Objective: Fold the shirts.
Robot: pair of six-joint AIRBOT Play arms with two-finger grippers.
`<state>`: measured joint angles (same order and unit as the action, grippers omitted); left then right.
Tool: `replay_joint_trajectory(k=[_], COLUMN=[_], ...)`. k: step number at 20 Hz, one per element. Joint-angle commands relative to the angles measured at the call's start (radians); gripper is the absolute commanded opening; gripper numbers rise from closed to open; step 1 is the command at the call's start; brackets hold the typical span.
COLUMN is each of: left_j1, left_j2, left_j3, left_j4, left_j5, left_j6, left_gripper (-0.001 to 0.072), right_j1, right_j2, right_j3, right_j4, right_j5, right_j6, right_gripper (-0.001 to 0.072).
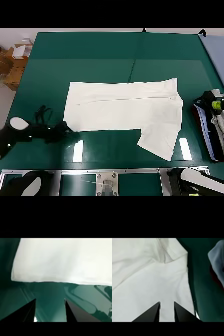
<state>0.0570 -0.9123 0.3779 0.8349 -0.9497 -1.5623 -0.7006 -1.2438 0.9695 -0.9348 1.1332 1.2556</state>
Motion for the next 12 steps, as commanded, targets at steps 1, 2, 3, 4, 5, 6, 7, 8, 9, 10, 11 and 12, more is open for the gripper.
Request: replay_joint_trajectory(k=[1,2,3,4,5,6,7,8,9,10,11,12], left_j1=[-0.131,-0.155,-0.167,-0.167,-0.167,-0.167,-0.167,-0.167,-0.167,-0.167,-0.167,-0.167], left_j2=[0.039,0.039,0.038,0.026,0.003,-0.030,-0.060,-0.085,-0.097,-0.101,-0.101,-0.101], left_j3=[-0.107,-0.107,-0.107,-0.106,-0.106,-0.106,-0.106,-0.105,-0.104,-0.105,-0.104,-0.105], left_j4=[-0.086,-0.082,-0.082,-0.091,-0.097,-0.128,-0.178,-0.241,-0.285,-0.309,-0.313,-0.315], left_j5=[0.338,0.407,0.452,0.466,0.465,0.462,0.472,0.490,0.502,0.515,0.516,0.515], left_j6=[-0.089,-0.119,-0.154,-0.183,-0.199,-0.199,-0.187,-0.154,-0.115,-0.095,-0.084,-0.086], left_gripper=[0.0428,0.0427,0.0428,0.0428,0.0428,0.0428,0.0427,0.0427,0.0426,0.0425,0.0425,0.0424], right_j1=[-0.006,-0.006,-0.006,-0.005,-0.002,0.003,0.007,0.013,0.018,0.019,0.018,0.017], right_j2=[0.014,0.014,0.014,0.014,0.014,0.014,0.014,0.014,0.014,0.014,0.014,0.014], right_j3=[-0.055,-0.060,-0.064,-0.064,-0.064,-0.064,-0.064,-0.064,-0.064,-0.064,-0.064,-0.064], right_j4=[0.072,0.084,0.093,0.094,0.097,0.102,0.116,0.125,0.132,0.133,0.135,0.134], right_j5=[-0.038,-0.039,-0.044,-0.047,-0.054,-0.062,-0.068,-0.067,-0.065,-0.060,-0.051,-0.045], right_j6=[0.000,-0.001,-0.001,-0.001,-0.001,0.000,-0.001,0.000,0.000,0.000,0.000,0.000], right_gripper=[0.0211,0.0211,0.0211,0.0211,0.0211,0.0212,0.0212,0.0214,0.0235,0.0282,0.0293,0.0293])
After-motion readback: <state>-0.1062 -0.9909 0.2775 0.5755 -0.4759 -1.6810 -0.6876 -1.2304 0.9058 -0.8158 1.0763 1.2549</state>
